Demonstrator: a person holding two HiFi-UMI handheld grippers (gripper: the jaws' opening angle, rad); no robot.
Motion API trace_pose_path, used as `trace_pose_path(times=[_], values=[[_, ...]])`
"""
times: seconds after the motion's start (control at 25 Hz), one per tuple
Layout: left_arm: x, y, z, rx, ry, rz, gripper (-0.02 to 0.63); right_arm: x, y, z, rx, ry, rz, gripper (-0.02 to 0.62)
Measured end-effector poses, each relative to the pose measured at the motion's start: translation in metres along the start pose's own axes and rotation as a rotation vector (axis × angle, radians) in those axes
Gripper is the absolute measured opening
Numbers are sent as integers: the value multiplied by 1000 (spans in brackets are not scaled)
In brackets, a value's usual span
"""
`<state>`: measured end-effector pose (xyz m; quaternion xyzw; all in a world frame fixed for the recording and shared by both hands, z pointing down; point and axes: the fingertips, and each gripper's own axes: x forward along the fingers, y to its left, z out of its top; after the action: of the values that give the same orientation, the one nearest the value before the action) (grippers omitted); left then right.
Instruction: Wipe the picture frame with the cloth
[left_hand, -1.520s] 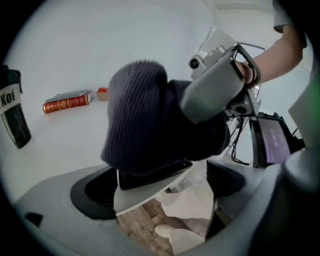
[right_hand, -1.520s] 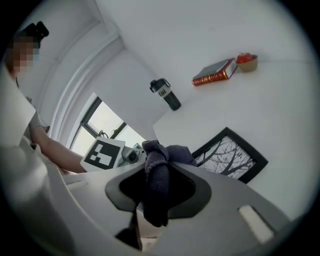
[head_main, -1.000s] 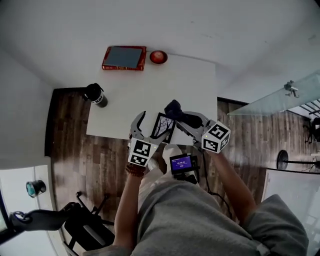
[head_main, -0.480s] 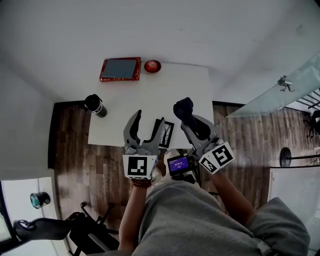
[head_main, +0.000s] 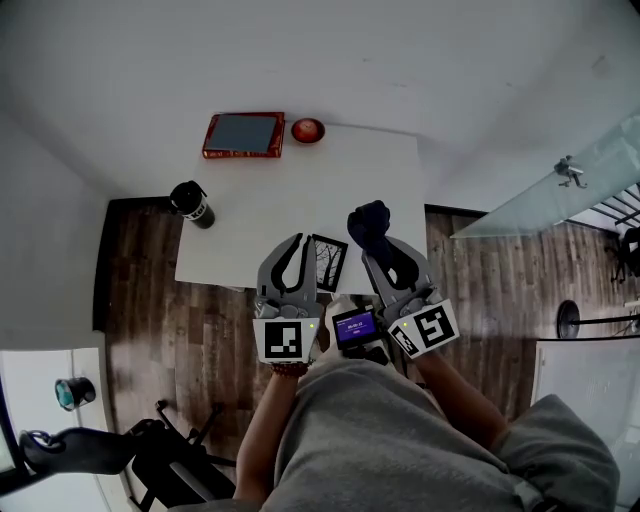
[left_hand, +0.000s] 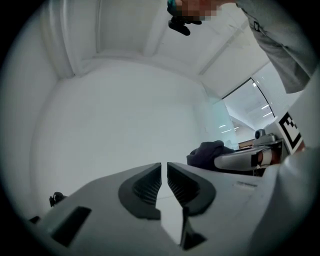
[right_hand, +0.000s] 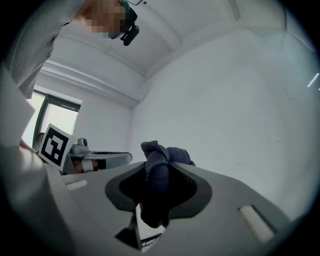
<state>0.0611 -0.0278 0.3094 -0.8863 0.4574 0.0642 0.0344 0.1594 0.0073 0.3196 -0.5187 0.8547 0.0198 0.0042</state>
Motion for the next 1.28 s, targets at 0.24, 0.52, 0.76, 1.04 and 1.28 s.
trace_pose_path(times=[0.24,0.52,0.76,1.04,1.28], values=[[-2,2,1,26,5,-4,3,4,6,3,-9,-1,3,110],[-5,4,0,74,7,-21,3,6,14,-2,-36,17,3,110],[-4,1,1,56,-5,-20,3,6,19,-7,-44,35,12,109],[-6,-2,-2,70,-6,-27,3,2,20,-12,-44,48,14,109],[-11,-1,-3,104,11,-30,3,1,25,-17,-49,60,24,107]])
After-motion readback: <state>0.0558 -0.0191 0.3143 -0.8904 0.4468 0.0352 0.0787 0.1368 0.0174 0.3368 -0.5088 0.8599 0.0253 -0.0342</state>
